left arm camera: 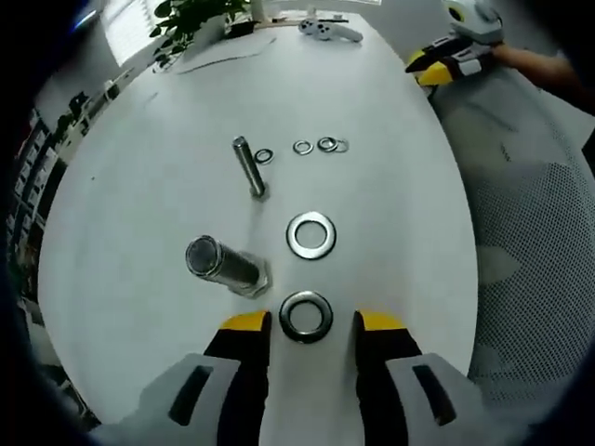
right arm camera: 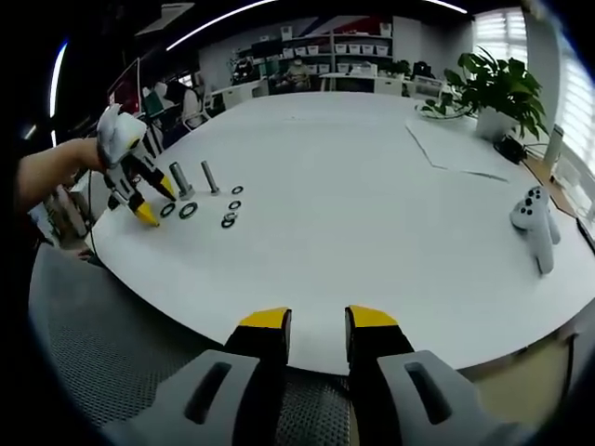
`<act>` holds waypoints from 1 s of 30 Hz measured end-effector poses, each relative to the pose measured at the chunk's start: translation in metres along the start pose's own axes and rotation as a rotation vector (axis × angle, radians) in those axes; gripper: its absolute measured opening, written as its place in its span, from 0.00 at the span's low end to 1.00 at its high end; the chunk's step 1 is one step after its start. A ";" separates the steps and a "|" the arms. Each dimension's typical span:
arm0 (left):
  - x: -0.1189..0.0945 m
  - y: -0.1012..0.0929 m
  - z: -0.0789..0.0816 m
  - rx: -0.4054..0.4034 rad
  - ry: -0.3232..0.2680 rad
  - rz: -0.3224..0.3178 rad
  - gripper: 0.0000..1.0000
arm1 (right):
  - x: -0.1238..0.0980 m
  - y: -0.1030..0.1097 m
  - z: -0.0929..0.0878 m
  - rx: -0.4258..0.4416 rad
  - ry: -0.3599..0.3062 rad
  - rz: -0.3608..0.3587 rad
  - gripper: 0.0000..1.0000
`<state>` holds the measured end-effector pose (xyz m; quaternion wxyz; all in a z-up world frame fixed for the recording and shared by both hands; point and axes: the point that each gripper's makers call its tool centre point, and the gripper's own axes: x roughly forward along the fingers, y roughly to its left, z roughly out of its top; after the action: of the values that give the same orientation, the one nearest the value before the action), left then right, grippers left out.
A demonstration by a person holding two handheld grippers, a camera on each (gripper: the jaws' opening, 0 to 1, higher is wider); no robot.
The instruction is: Place the washer onto the threaded stud by aligning its center hole with the stud, sliding it down to the base, and recovering from edge contact or off-axis alignment until the washer reaches the visible bottom stop.
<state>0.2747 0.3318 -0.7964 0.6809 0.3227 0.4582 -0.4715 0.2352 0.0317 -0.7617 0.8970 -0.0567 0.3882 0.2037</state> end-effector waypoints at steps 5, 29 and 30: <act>0.000 -0.002 0.000 0.004 0.006 0.003 0.26 | -0.001 -0.002 0.000 0.009 -0.004 -0.009 0.26; -0.001 -0.006 0.000 0.006 0.004 0.011 0.21 | 0.000 -0.002 -0.003 -0.006 0.020 -0.012 0.26; -0.002 -0.005 0.000 0.001 0.005 0.015 0.20 | 0.000 -0.002 -0.003 -0.005 0.017 -0.012 0.26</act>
<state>0.2696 0.3304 -0.7949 0.6830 0.3274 0.4573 -0.4660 0.2344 0.0289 -0.7638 0.8947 -0.0632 0.3949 0.1987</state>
